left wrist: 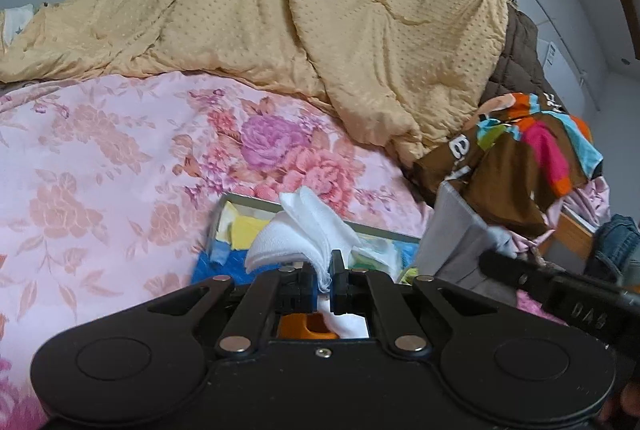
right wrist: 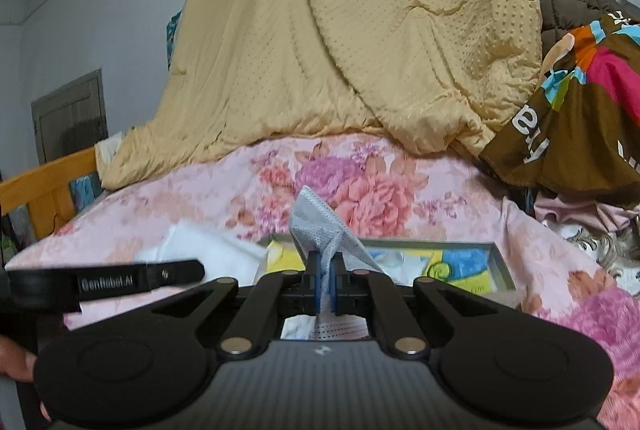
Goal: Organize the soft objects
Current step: 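Lift the grey mask and white cloth and carry both over the tray, then lower both items into the tray and open both grippers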
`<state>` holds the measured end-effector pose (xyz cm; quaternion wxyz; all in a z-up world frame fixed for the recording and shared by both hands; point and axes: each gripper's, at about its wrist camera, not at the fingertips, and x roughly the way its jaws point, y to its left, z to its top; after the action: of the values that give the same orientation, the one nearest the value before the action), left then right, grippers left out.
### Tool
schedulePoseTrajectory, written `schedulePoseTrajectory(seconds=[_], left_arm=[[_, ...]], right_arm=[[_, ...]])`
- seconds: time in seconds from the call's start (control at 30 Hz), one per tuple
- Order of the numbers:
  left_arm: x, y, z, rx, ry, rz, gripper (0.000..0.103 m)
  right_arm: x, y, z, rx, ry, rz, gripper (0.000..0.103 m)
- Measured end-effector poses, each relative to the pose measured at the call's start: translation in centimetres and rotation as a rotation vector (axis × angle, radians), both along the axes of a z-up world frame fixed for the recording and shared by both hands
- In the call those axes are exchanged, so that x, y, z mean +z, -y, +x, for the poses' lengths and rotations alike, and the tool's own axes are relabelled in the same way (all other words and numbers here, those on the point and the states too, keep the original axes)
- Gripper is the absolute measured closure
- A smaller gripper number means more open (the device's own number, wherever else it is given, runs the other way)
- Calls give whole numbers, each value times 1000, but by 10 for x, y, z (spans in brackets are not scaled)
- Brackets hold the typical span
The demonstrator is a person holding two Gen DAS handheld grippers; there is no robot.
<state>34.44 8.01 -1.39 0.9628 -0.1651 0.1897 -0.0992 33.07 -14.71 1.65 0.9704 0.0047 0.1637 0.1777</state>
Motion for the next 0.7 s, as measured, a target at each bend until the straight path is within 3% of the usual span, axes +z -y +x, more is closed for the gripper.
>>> schedulePoseTrajectory(seconds=[0.3,0.7], left_arm=[[-20,-3,25,35,-65,19,99],[-38,-4,36,34,-141,44,98]], right_arm=[[-11,3,39,-22,-81,69,99],[-29,-18,60,2,-190,100,98]])
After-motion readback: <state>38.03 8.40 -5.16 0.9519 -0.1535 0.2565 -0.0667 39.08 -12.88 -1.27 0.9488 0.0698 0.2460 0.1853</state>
